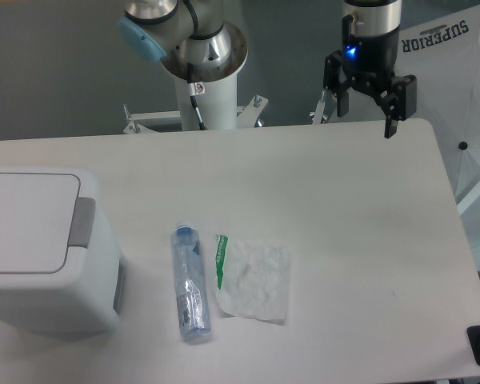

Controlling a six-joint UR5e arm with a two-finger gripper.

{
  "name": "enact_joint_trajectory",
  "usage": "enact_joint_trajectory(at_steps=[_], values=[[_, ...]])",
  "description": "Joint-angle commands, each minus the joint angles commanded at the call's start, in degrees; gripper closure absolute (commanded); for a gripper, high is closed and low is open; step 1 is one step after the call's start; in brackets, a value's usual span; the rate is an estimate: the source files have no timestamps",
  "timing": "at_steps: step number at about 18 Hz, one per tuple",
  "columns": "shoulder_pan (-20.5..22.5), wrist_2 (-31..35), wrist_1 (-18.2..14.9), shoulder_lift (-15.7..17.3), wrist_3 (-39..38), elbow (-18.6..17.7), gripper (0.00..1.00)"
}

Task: Open the trash can
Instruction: 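Move the open gripper across the table to above the trash can lid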

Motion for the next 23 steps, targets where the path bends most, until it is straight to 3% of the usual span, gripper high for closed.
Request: enact_joint_trajectory(at_steps=[6,12,15,18,23], values=[[0.0,-0.17,-0.09,0.0,-0.88,0.88,0.0],[-1.14,-4.66,0.0,-0.53,-9.74,2.29,0.0],[-3.86,-4.92,-0.09,-1.31,-16.07,3.51,0.0],[-6.84,-5.01,0.78,-1.49,-26.51,3.69,0.0],[-14.92,-5.1,9.74,-3.6,-53.4,3.43,0.0]])
